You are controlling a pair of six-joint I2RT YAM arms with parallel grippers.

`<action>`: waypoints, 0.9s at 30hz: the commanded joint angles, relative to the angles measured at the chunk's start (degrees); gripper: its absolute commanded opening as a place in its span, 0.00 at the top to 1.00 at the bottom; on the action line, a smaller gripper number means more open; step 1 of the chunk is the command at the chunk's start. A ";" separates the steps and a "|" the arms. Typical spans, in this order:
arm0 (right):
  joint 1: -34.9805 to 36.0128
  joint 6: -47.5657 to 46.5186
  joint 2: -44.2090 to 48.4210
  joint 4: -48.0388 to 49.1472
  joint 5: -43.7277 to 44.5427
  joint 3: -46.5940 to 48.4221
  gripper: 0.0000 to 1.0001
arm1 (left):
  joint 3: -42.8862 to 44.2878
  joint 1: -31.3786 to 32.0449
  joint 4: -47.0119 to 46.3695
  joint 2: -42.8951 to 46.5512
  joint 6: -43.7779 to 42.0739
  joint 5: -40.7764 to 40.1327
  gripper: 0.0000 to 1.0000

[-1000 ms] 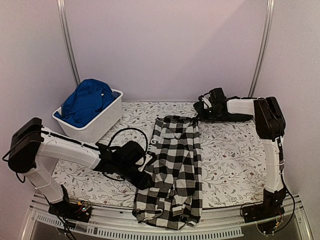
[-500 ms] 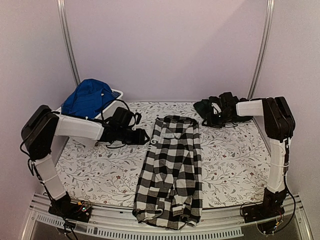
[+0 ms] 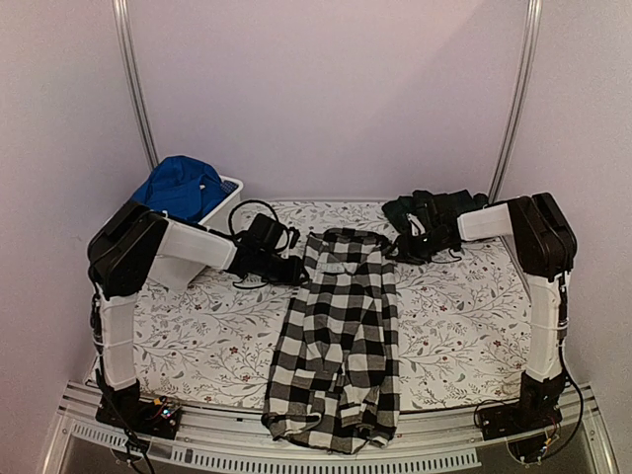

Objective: Fold and stack the mixed laundry pile
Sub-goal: Move the rectangle-folded shirt to the center of the board.

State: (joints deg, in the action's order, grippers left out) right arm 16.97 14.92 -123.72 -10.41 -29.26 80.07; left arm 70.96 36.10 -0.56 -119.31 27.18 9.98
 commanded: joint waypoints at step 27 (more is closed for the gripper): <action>-4.27 0.29 -23.16 -6.76 3.50 39.74 0.99 | 20.34 -8.00 -2.22 -15.37 4.75 2.40 0.99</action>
State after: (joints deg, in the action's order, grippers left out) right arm 13.43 15.66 -142.98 -14.83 -27.03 112.16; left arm 86.13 29.87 -3.88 -131.98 31.81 12.69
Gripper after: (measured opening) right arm 0.006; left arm 0.005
